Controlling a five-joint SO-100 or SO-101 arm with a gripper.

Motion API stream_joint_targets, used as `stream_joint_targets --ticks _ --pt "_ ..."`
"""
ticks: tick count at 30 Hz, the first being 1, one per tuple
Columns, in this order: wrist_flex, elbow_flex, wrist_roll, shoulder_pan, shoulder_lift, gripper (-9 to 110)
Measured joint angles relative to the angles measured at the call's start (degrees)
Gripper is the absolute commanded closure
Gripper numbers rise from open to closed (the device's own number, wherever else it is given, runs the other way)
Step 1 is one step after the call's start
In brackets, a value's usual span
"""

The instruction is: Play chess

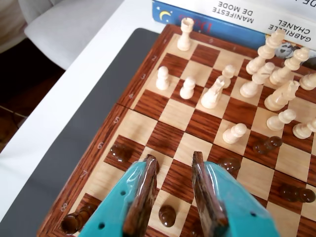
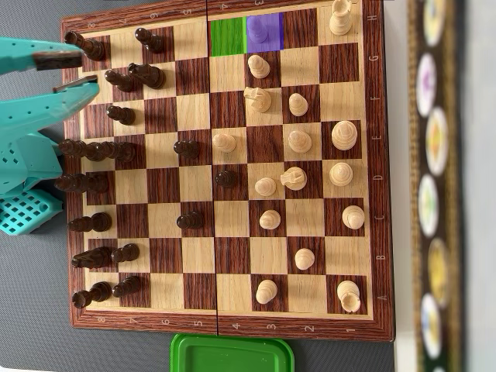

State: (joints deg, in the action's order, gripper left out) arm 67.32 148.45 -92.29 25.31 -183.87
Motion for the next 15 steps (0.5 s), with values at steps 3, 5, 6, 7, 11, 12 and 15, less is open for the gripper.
stream_joint_targets --ticks 3,5,6,7,11,12,15 --pt "0.4 -4.4 0.0 0.1 8.1 89" --pt "0.4 -7.9 0.0 0.1 14.8 89" --pt "0.4 -9.5 0.0 0.1 17.4 89" --pt "0.4 -11.4 0.0 0.1 20.4 89" --pt "0.4 -17.6 0.0 0.1 31.4 89" --pt "0.4 -19.2 0.0 0.3 34.3 89" --pt "0.4 -23.2 0.0 0.6 42.0 89"
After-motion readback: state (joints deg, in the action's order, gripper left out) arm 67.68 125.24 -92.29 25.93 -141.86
